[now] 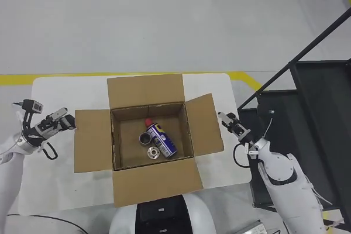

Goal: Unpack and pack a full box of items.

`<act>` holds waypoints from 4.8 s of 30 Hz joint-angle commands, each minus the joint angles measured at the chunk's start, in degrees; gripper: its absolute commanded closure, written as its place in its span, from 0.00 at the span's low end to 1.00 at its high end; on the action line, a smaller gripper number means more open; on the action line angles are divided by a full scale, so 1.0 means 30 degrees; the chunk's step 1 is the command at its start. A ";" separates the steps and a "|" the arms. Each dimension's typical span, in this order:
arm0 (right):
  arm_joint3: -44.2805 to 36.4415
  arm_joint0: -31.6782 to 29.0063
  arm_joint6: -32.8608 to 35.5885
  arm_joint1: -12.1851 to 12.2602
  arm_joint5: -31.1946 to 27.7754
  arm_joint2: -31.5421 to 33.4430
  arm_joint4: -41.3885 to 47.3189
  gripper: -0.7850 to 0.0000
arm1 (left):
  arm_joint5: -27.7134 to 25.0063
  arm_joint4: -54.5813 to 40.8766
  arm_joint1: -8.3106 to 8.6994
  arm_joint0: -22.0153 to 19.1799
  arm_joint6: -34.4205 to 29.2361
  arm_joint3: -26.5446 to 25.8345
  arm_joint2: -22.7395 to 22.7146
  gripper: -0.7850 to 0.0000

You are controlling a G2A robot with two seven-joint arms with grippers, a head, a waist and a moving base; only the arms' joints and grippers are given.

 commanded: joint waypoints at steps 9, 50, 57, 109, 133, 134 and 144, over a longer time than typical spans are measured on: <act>-0.0264 0.0770 0.2681 -0.0024 -0.1637 -0.1834 0.1395 0.00 | 0.0828 -0.2162 0.0013 0.0966 -0.0830 -0.1971 0.0032 0.00; 0.0471 0.3193 0.4704 -0.0205 -0.1415 -0.6045 -0.0676 0.00 | 0.3467 -0.5117 -0.0327 0.3015 -0.2969 -0.8417 -0.0674 0.00; 0.0754 0.3683 0.4546 -0.0226 -0.1003 -0.6443 -0.0888 0.00 | 0.5173 -0.2110 -0.0432 0.1995 -0.1545 -0.8564 0.0557 0.00; 0.1887 0.5087 0.3587 -0.0373 -0.0066 -0.7710 -0.1326 0.00 | 0.4705 0.4050 -0.1392 -0.1526 -0.0799 -0.6819 0.5571 0.00; 0.1887 0.5087 0.3587 -0.0373 -0.0066 -0.7710 -0.1326 0.00 | 0.5798 0.4839 -0.1693 -0.2705 -0.1075 -0.6084 0.6745 0.00; 0.1887 0.5087 0.3587 -0.0373 -0.0066 -0.7710 -0.1326 0.00 | 0.5798 0.4839 -0.1693 -0.2705 -0.1075 -0.6084 0.6745 0.00; 0.1887 0.5087 0.3587 -0.0373 -0.0066 -0.7710 -0.1326 0.00 | 0.5798 0.4839 -0.1693 -0.2705 -0.1075 -0.6084 0.6745 0.00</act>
